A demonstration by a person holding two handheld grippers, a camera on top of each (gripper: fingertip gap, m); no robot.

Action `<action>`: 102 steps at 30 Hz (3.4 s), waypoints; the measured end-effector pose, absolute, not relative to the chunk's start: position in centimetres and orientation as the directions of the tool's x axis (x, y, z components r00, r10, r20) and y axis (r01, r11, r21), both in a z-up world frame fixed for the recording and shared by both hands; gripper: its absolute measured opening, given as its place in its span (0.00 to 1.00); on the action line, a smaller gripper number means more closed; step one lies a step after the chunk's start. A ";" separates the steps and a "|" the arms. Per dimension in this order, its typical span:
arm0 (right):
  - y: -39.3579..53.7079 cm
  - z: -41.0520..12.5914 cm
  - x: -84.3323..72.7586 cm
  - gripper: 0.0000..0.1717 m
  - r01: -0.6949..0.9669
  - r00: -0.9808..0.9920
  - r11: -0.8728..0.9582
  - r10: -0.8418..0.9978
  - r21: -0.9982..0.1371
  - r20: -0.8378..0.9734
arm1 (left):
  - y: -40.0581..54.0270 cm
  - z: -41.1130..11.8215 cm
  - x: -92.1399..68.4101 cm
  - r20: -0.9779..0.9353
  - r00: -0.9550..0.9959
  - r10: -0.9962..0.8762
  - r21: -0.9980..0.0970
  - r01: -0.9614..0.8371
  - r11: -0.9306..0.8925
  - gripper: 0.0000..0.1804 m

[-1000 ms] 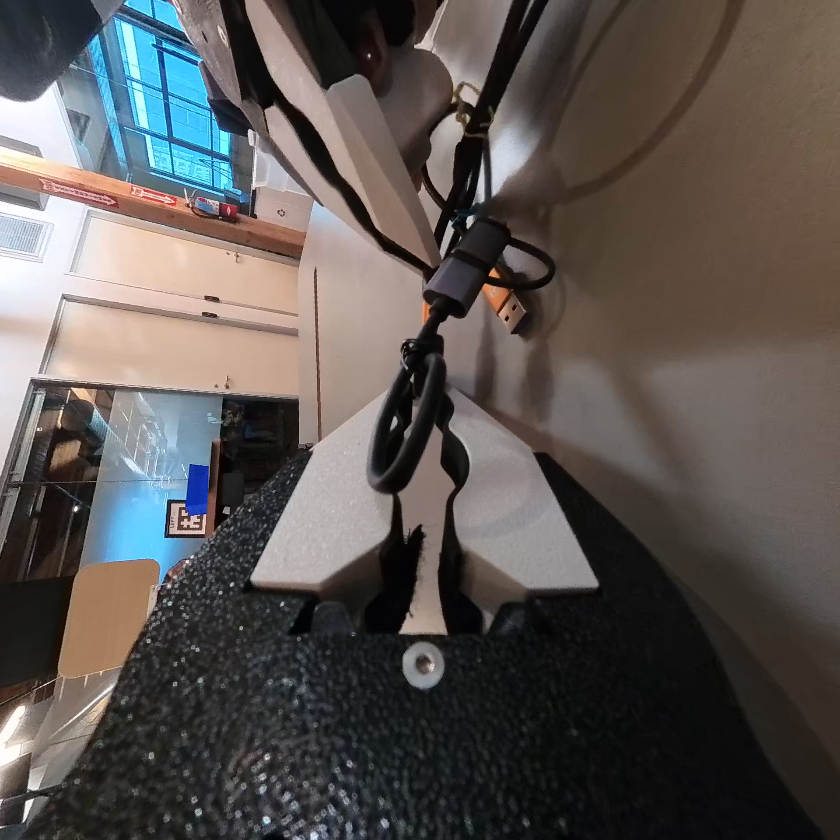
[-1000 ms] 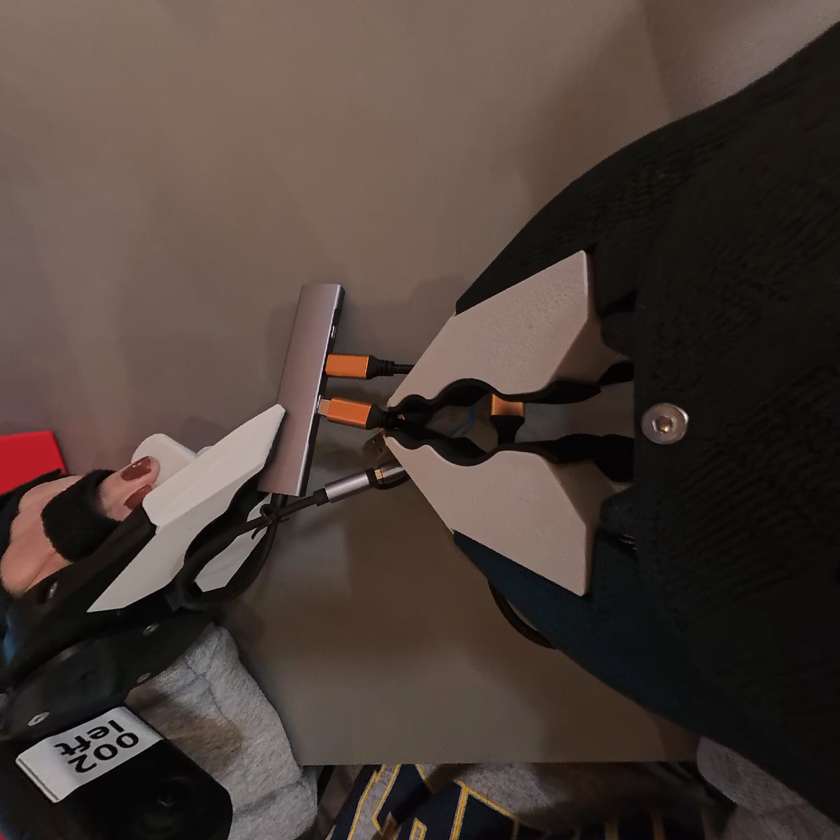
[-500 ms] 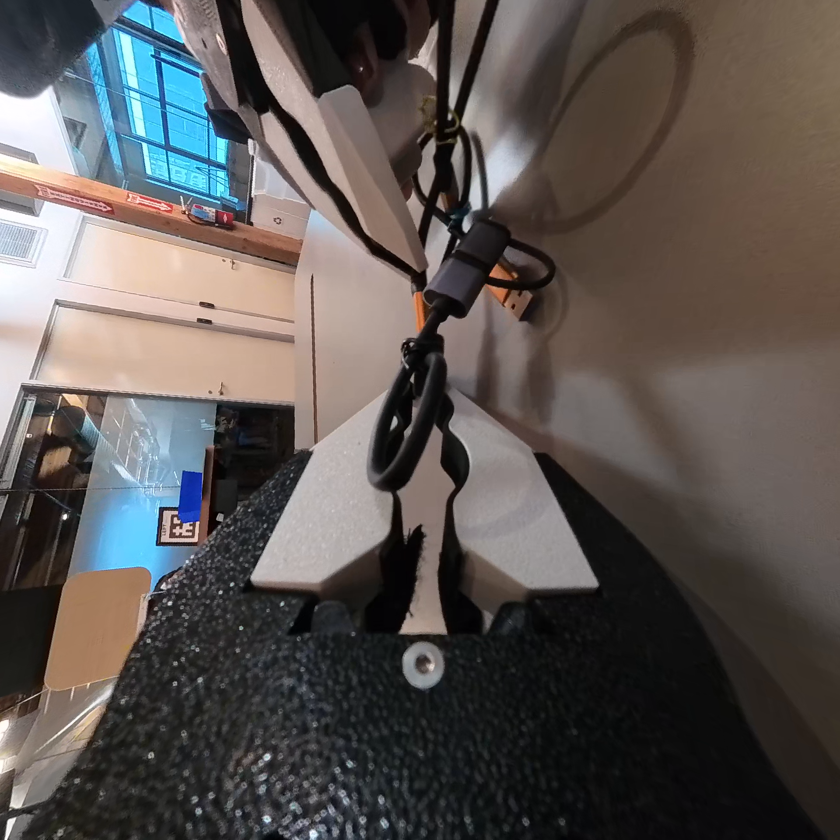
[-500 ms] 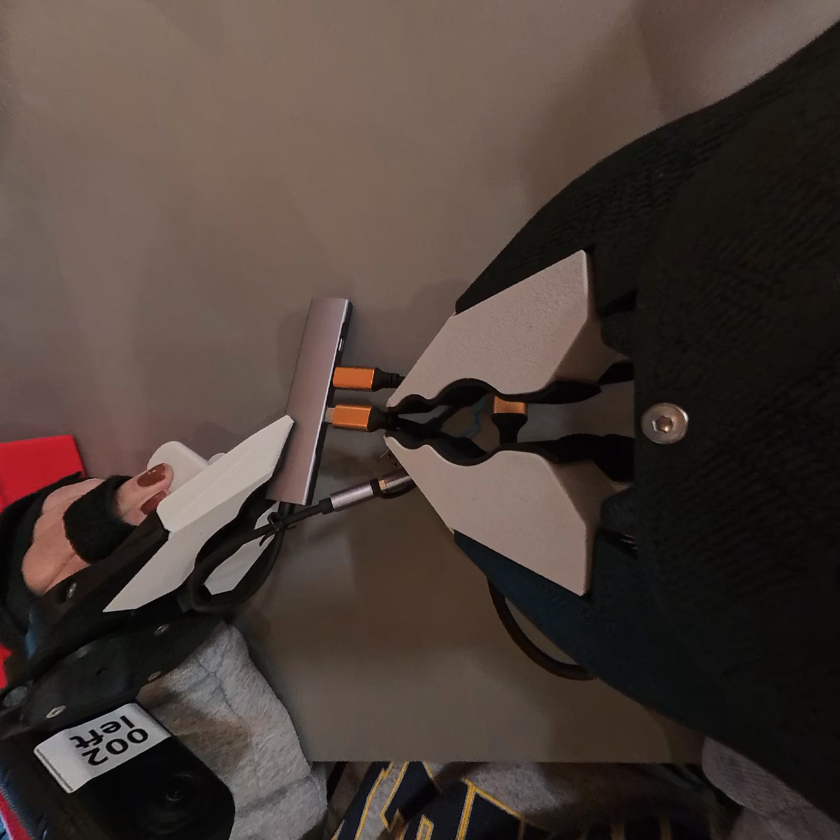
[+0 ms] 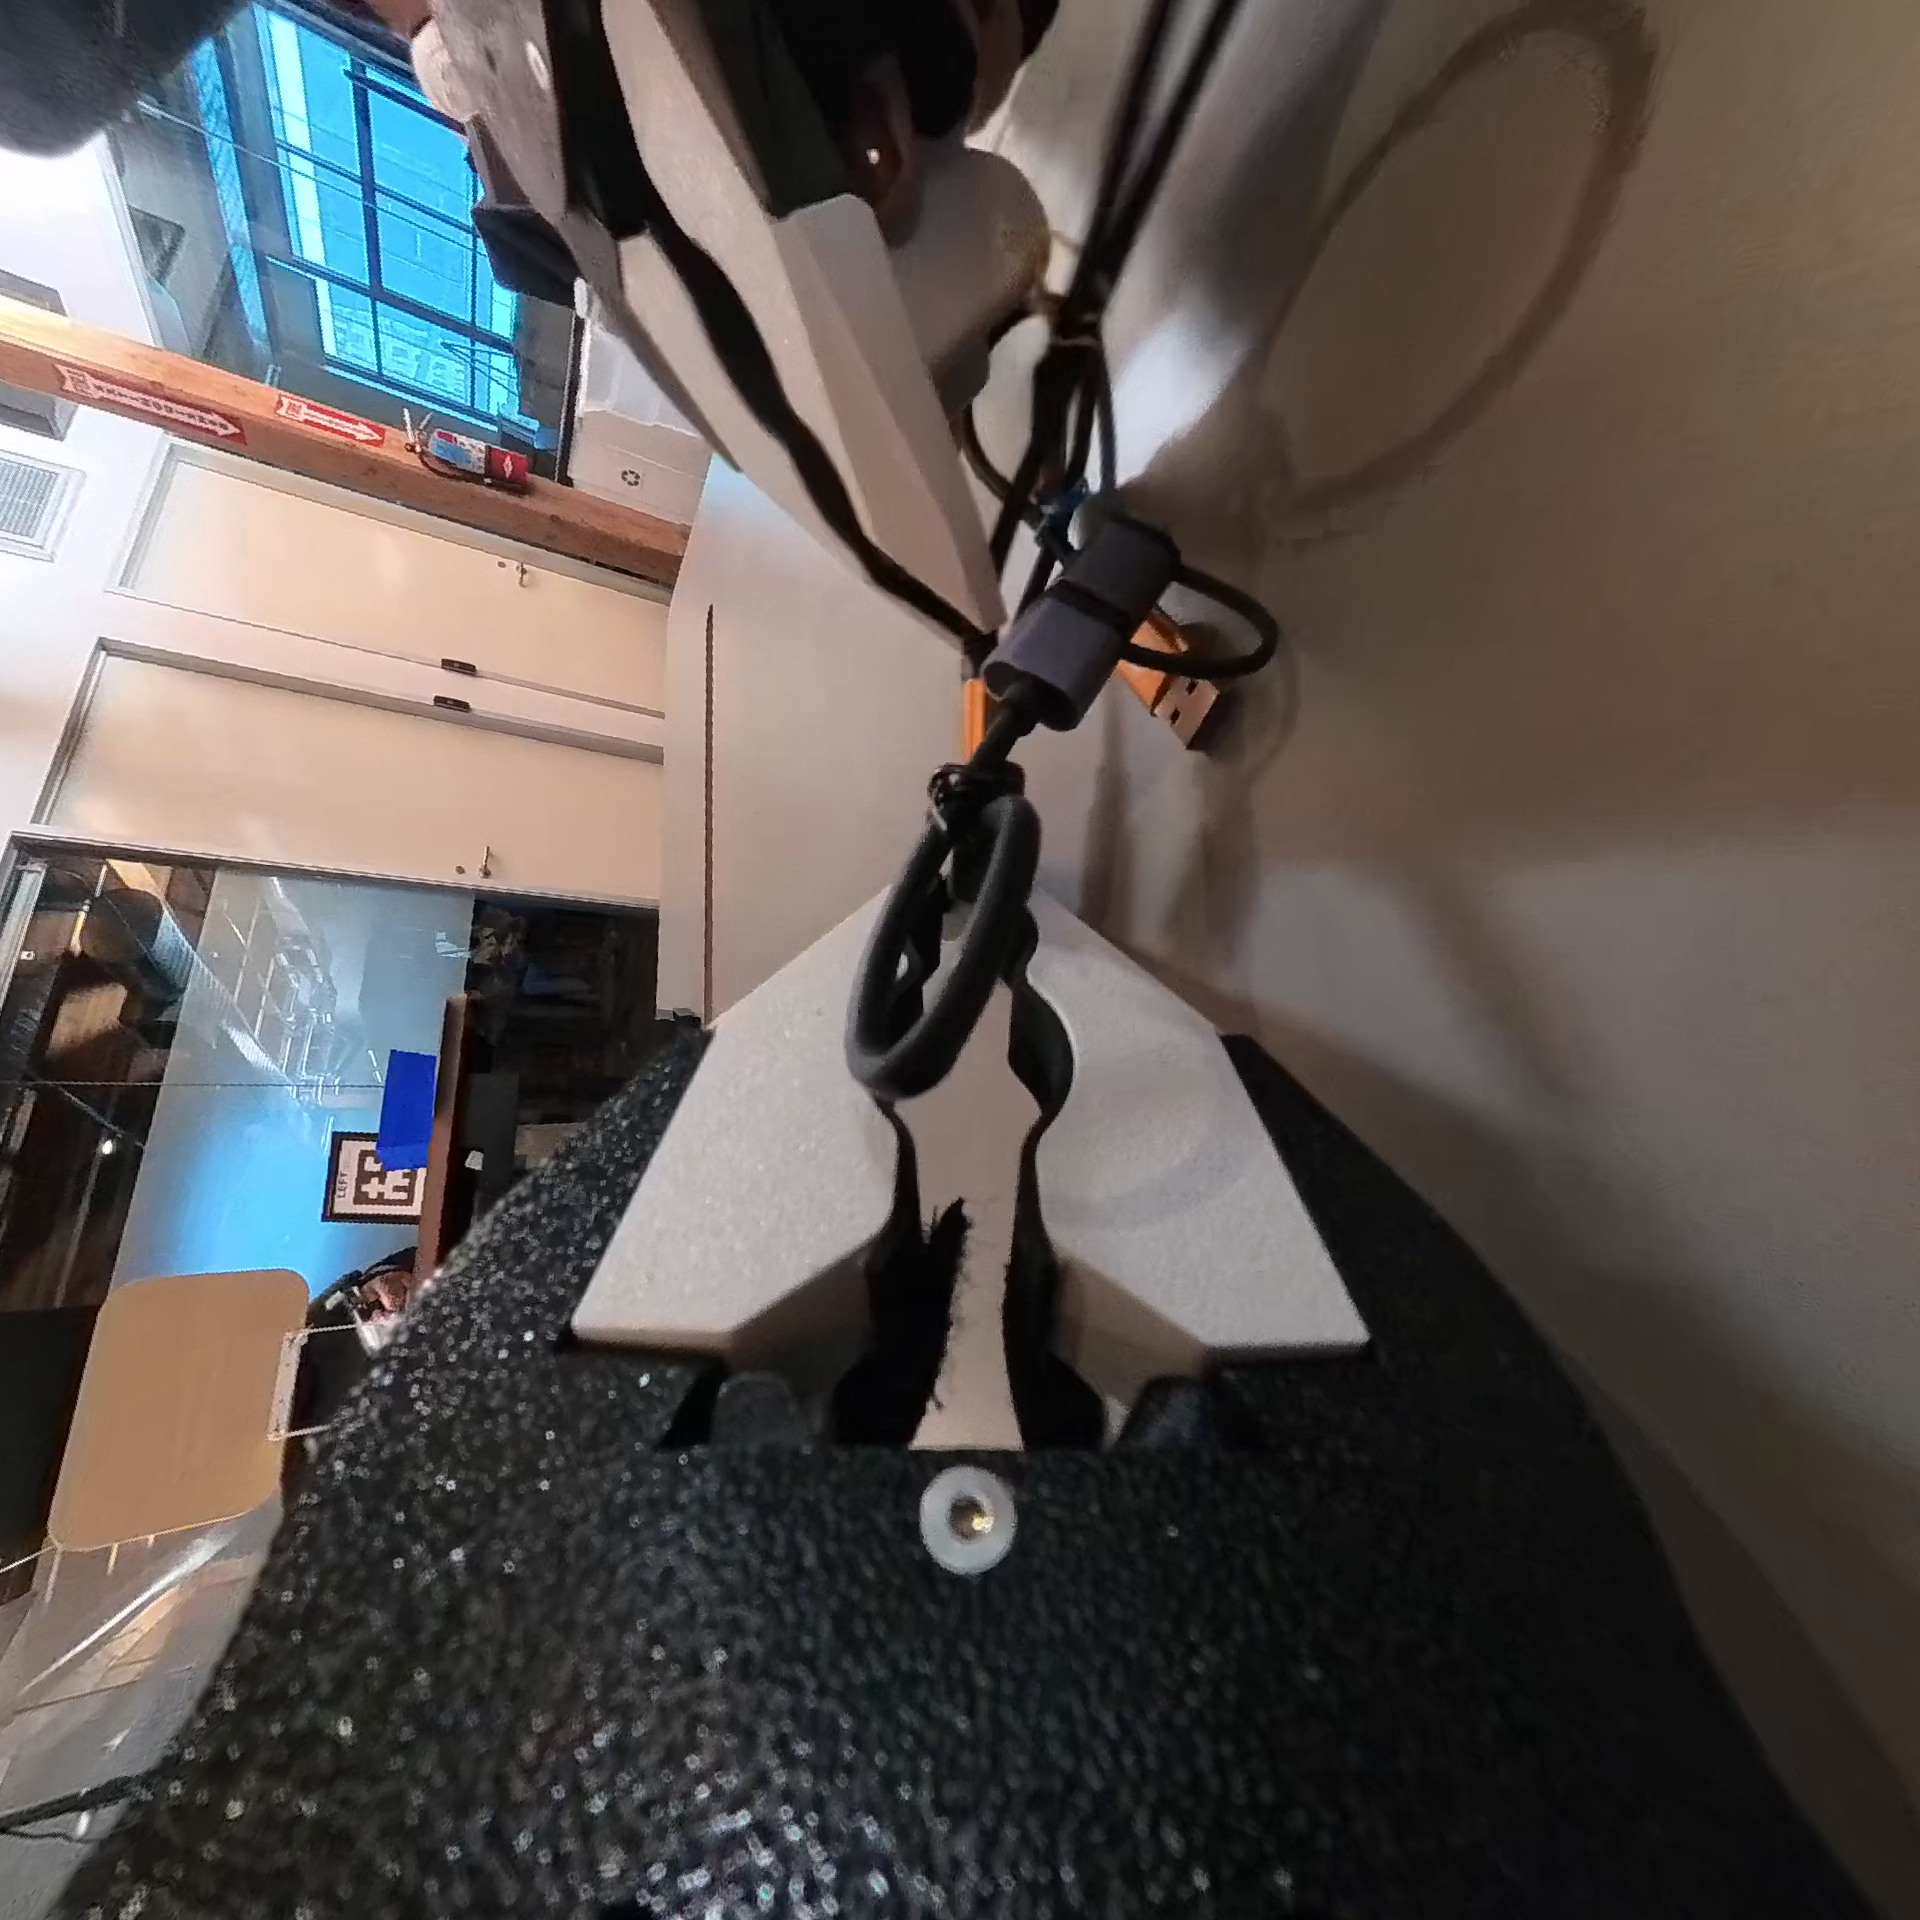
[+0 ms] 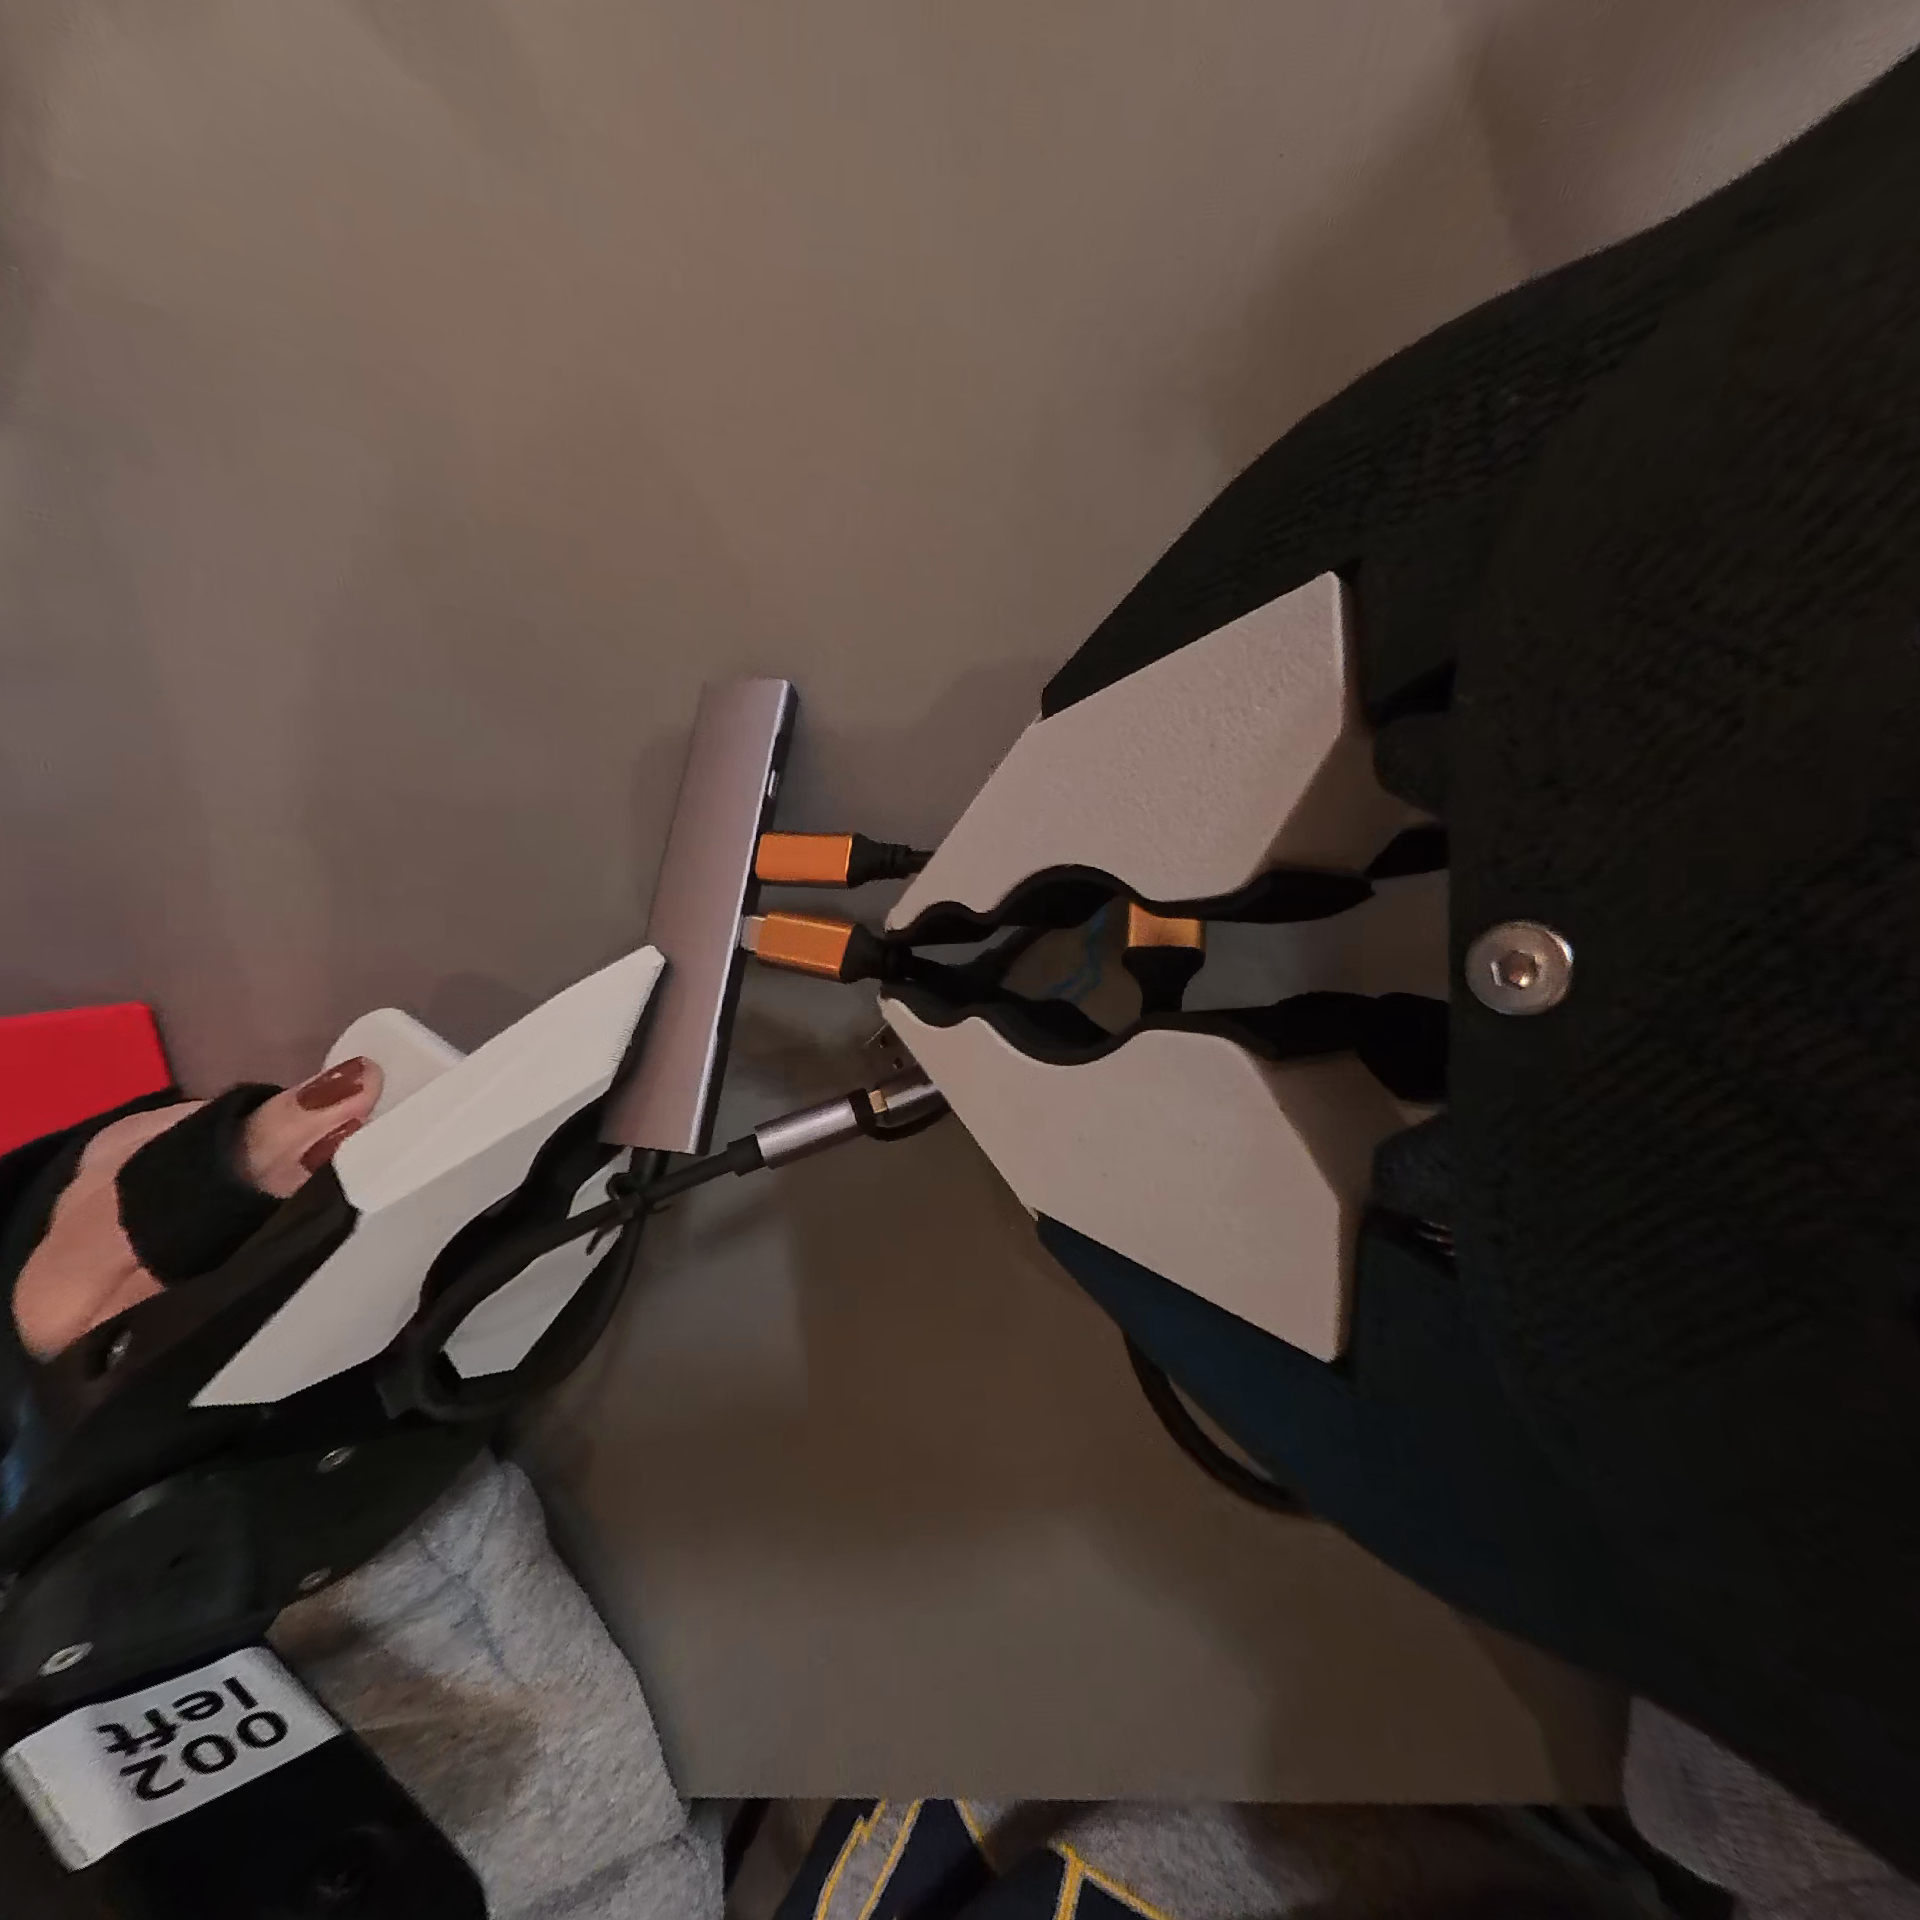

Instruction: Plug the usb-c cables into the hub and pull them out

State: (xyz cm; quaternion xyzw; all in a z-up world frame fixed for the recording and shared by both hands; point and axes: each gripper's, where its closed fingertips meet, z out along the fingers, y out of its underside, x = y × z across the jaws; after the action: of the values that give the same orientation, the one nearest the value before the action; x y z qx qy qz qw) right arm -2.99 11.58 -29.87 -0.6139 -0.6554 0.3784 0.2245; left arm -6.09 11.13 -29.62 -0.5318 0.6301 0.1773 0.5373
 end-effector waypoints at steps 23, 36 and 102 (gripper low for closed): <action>11.2 -29.9 -3.3 0.02 0.632 -0.165 -0.019 0.973 -0.775 -0.159 | 11.1 -29.5 -5.9 -0.804 0.220 -0.553 -0.461 -0.818 0.344 0.05; 12.6 -30.6 -4.1 0.02 0.612 -0.121 -0.006 0.987 -0.791 -0.101 | 11.6 -29.8 -6.0 -0.815 0.202 -0.542 -0.425 -0.846 0.323 0.04; 13.3 -30.8 -6.2 0.02 0.554 -0.127 0.202 0.979 -0.807 0.158 | 13.3 -30.3 -6.3 -0.809 0.270 -0.522 -0.441 -0.866 0.235 0.04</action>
State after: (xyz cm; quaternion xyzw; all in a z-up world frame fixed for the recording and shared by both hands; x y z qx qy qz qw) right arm -6.17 13.26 -30.85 -0.5568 -0.6886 0.2985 0.3559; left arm -6.33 13.34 -30.25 -0.5966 0.5819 0.1627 0.5283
